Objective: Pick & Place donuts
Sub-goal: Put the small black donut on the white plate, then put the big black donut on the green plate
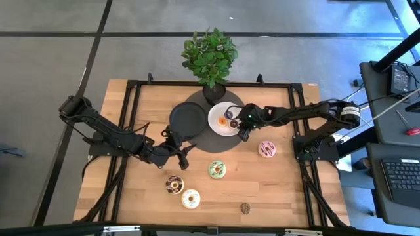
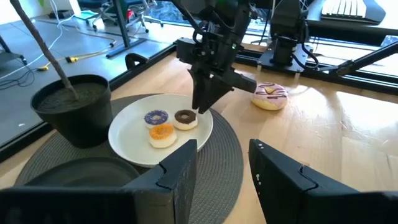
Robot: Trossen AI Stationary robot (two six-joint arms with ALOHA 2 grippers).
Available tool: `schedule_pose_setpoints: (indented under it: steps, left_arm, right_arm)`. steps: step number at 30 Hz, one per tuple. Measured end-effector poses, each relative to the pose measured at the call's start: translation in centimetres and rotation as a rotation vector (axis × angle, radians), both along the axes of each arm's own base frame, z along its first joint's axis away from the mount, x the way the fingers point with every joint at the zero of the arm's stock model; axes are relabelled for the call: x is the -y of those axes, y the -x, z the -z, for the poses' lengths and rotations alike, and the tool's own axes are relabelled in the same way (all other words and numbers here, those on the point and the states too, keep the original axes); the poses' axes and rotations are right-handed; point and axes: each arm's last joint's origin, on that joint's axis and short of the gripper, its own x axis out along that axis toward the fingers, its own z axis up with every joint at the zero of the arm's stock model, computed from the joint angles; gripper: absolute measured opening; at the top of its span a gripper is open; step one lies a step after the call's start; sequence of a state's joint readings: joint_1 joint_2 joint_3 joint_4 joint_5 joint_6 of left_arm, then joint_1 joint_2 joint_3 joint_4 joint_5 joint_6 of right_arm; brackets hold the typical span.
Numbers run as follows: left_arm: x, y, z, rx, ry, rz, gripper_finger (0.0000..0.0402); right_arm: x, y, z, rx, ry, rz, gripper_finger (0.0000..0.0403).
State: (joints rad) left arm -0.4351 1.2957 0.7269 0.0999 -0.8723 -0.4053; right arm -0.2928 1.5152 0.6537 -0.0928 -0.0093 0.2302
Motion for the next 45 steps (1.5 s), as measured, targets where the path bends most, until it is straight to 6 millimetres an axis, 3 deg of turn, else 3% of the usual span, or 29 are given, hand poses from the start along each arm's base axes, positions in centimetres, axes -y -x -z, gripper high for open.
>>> schedule_pose_setpoints:
  steps: [8,25,30,38,45]
  left_arm:
    - [0.0,0.0,0.0,0.000,0.000,0.000,0.0141]
    - [0.0,0.0,0.0,-0.004,-0.005,0.005,0.0141]
    - [0.0,0.0,0.0,-0.004,-0.005,0.005,0.0141]
    - [0.0,0.0,0.1,-0.011,-0.008,0.005,0.0141]
    - [0.1,0.1,0.4,-0.053,0.002,0.063,0.0141]
  right_arm:
    - [0.1,-0.4,1.0,-0.017,0.002,0.002,0.0104]
    - [0.2,-0.7,0.6,0.029,0.013,0.005,0.0104]
    - [-0.3,-0.5,-1.1,0.096,0.039,-0.016,0.0104]
    - [-3.3,0.9,-5.0,0.171,0.092,-0.146,0.0104]
    - [-5.4,1.6,-6.8,0.226,0.135,-0.165,0.0104]
